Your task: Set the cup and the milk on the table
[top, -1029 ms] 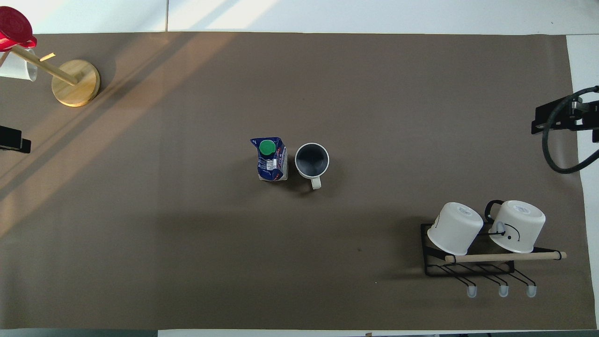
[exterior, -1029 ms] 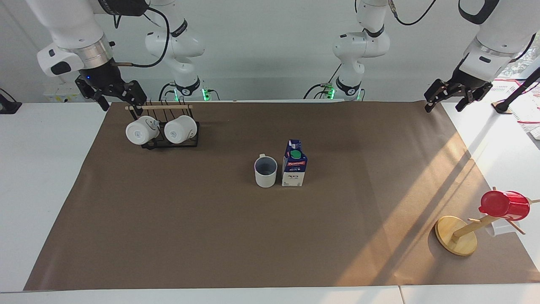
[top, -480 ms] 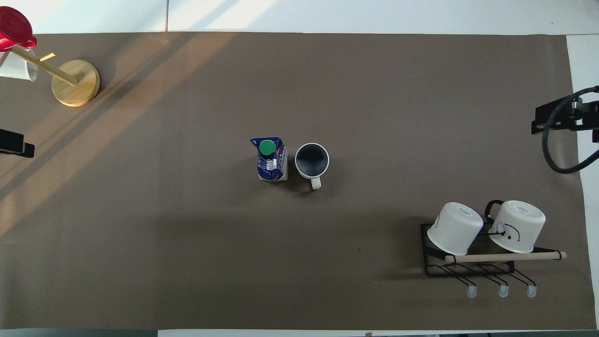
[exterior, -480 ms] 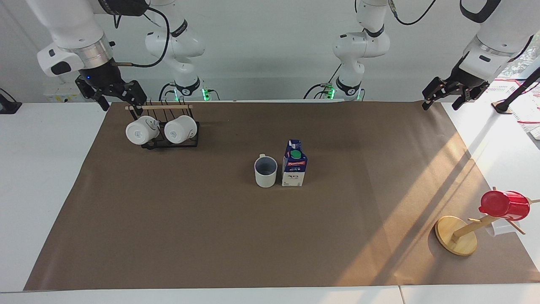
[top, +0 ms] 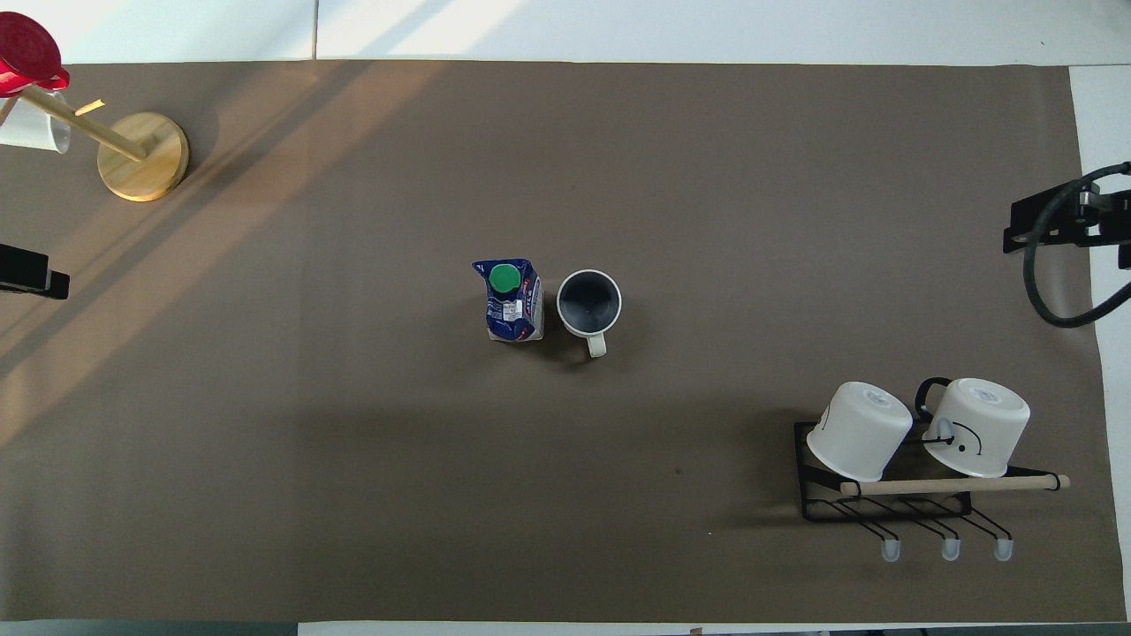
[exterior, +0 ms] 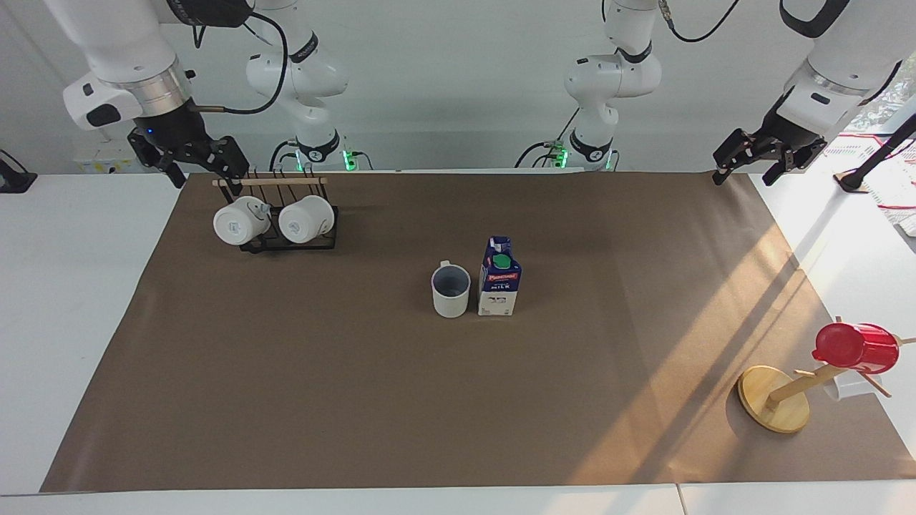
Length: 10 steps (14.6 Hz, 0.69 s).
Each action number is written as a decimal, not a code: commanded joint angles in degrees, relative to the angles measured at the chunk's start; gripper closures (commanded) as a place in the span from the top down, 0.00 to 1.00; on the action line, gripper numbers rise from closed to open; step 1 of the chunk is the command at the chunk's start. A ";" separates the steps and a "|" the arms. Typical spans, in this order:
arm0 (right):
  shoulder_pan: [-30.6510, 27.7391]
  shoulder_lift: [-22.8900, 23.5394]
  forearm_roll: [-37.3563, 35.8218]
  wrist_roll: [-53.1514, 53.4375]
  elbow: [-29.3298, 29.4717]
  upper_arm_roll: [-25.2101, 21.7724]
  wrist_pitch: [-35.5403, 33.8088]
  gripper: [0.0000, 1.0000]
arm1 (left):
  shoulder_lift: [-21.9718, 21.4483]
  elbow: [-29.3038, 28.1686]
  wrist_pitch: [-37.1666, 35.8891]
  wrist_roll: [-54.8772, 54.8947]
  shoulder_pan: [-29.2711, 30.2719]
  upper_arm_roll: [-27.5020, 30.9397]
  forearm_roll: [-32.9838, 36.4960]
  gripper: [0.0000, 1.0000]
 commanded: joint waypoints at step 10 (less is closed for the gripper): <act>-0.63 -0.61 0.96 -1.62 -0.67 0.15 -0.36 1.00 | -1.06 -0.63 -0.42 0.43 -0.16 0.05 -0.89 1.00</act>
